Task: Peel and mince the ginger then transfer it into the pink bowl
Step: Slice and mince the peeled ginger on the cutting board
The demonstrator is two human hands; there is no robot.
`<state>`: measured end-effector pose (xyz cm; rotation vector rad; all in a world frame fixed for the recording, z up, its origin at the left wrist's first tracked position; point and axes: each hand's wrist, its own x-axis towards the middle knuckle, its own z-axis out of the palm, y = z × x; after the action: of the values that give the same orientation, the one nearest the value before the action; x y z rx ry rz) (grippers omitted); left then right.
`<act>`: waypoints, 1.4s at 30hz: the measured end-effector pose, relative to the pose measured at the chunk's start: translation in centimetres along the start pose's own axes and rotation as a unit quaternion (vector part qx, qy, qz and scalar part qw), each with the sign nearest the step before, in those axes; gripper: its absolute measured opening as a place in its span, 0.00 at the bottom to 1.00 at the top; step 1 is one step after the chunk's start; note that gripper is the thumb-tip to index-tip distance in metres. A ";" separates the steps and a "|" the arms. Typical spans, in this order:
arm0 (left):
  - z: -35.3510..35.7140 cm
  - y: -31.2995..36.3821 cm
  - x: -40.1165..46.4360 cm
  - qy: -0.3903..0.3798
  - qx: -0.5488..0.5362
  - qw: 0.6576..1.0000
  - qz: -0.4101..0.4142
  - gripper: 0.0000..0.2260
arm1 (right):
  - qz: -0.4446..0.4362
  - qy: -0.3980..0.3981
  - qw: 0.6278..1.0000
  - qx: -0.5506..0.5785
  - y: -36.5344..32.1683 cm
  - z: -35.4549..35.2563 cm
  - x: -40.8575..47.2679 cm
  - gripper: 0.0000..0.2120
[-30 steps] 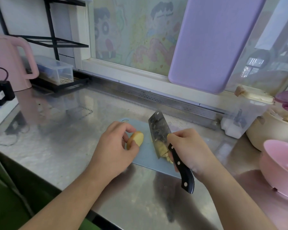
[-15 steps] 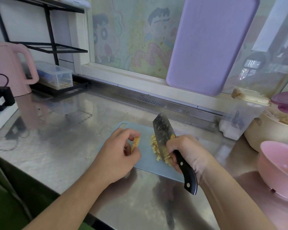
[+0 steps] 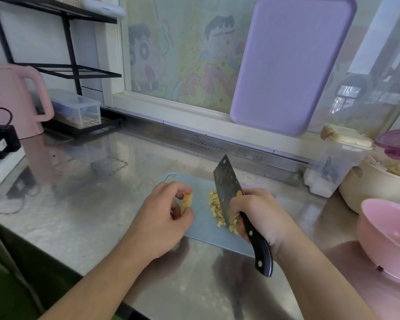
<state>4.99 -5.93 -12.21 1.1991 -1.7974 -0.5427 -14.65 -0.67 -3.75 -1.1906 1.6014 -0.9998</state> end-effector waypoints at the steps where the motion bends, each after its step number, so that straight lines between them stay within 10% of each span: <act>1: 0.0 0.0 0.0 0.000 0.001 1.000 0.000 0.14 | 0.012 -0.009 1.000 0.019 0.1 -0.2 0.2 0.16; 7: -0.1 0.4 -0.1 0.002 0.011 1.000 -0.001 0.14 | 0.004 -0.022 0.998 0.053 0.6 -0.7 0.5 0.12; 15: -0.1 0.5 0.3 0.034 0.033 0.998 -0.043 0.11 | -0.168 0.062 0.909 -0.377 0.7 0.4 0.0 0.16; 22: -0.3 0.1 0.5 0.063 0.135 0.980 -0.130 0.09 | -0.167 0.082 0.849 -0.494 0.4 0.3 -0.1 0.14; 28: -1.6 3.1 0.1 0.141 0.055 0.986 0.070 0.07 | -0.171 0.097 0.828 -0.525 0.3 -0.6 -0.2 0.13; 32: -1.8 6.9 3.8 0.027 0.116 0.976 0.182 0.06 | -0.190 0.099 0.805 -0.553 0.5 -0.7 -0.1 0.14; 42: 1.5 7.4 9.0 -0.231 0.208 0.950 0.041 0.16 | -0.188 0.079 0.794 -0.572 0.6 -1.8 0.4 0.13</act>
<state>-1.31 -10.87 -3.64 1.3419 -2.4414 -0.4300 -16.53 -0.72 -3.82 -2.3443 2.2315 -0.2305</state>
